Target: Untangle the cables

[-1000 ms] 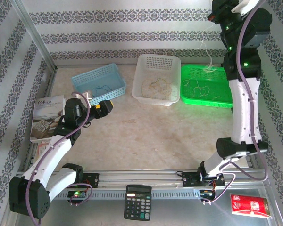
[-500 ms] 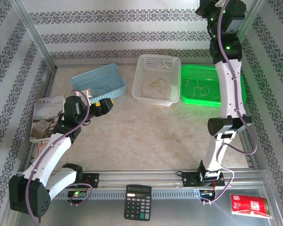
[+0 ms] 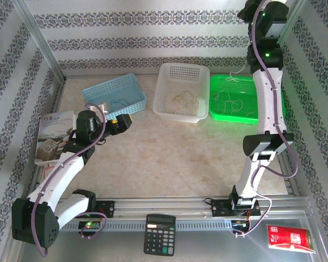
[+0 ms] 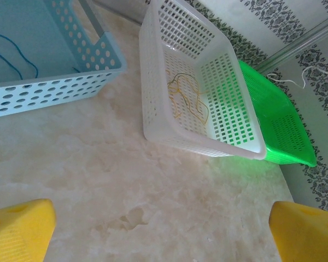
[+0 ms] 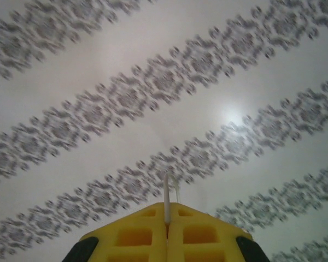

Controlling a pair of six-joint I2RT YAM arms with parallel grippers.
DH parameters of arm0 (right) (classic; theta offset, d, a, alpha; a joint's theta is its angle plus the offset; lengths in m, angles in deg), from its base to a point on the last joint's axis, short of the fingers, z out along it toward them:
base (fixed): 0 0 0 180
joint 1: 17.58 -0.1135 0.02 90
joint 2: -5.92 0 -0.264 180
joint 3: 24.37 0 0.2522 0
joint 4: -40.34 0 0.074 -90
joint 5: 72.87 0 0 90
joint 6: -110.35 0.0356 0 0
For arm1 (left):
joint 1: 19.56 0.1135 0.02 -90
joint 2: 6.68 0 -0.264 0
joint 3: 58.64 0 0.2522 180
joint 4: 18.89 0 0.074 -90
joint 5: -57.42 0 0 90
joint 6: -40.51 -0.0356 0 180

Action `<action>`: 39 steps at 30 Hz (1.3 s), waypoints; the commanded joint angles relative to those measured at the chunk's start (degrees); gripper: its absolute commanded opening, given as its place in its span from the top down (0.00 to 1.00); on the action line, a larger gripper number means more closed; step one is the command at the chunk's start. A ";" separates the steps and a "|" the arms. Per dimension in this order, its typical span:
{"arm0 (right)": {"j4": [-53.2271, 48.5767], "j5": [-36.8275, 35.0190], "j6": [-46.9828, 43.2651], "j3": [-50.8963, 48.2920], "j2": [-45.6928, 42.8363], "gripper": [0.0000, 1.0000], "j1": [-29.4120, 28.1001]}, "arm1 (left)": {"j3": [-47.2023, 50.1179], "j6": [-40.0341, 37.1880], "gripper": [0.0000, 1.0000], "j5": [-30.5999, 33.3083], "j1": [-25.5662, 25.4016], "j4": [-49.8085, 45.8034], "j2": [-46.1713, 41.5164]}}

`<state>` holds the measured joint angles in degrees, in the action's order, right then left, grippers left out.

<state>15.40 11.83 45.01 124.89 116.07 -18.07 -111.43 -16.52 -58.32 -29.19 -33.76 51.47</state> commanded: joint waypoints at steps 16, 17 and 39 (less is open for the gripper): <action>15.87 -5.12 3.47 -50.62 -9.47 1.00 0.58 | -0.18 0.62 0.00 -1.82 0.49 1.98 -0.62; 15.20 -4.51 3.70 -51.35 -9.51 1.00 1.26 | -0.14 0.77 0.00 -1.86 0.43 1.98 -0.69; 1.95 -1.08 -9.65 -41.86 -9.62 0.29 -0.30 | -0.18 1.30 0.00 -1.68 0.42 0.75 -3.64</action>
<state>19.73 10.93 39.02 79.80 108.68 -17.13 -111.21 -14.77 -59.57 -29.19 -33.32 48.68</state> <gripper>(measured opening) 0.706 0.999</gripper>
